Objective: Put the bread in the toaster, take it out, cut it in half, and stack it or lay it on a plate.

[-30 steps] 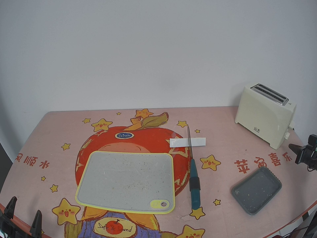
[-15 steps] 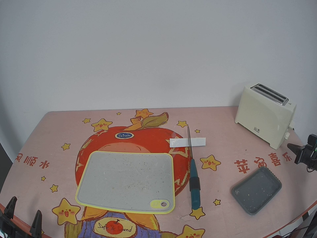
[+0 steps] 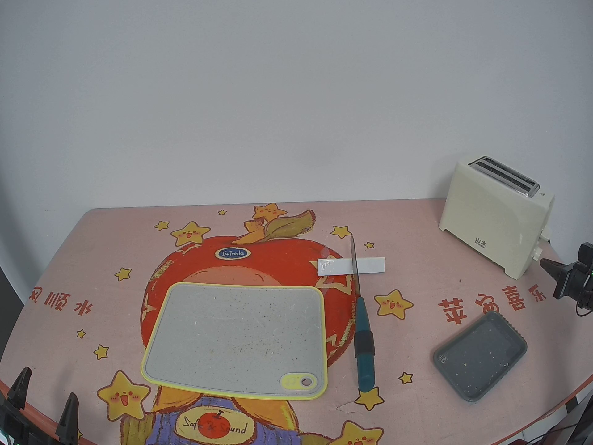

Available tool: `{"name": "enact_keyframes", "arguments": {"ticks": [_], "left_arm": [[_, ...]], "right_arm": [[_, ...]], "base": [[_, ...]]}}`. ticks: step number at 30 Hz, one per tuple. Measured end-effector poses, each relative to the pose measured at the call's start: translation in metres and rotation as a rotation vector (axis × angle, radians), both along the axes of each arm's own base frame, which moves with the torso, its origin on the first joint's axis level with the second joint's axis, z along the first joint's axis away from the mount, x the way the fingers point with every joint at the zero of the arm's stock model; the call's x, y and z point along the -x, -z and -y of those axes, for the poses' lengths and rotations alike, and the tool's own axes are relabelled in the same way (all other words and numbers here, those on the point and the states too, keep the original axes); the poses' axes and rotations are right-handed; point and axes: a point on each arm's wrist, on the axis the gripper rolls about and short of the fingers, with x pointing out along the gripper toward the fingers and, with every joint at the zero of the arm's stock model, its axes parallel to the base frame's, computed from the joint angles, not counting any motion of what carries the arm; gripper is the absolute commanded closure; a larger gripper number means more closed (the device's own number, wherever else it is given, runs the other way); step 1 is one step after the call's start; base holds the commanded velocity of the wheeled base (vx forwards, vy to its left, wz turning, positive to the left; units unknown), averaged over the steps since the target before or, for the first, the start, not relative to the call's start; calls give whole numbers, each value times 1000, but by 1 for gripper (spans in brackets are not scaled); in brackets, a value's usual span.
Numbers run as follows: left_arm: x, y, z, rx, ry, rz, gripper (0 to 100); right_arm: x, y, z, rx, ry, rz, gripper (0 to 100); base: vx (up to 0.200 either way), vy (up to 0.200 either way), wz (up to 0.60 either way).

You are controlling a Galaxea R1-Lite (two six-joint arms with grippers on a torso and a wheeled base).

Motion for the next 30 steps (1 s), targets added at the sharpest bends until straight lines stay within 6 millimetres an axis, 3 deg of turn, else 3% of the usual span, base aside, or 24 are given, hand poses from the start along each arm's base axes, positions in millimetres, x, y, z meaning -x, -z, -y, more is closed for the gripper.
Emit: {"name": "enact_keyframes", "arguments": {"ticks": [30], "left_arm": [[0,0,0,0,0,0,0]], "right_arm": [[-21,13,12,-25,-1,-34,100]], "base": [[0,0,0]]}}
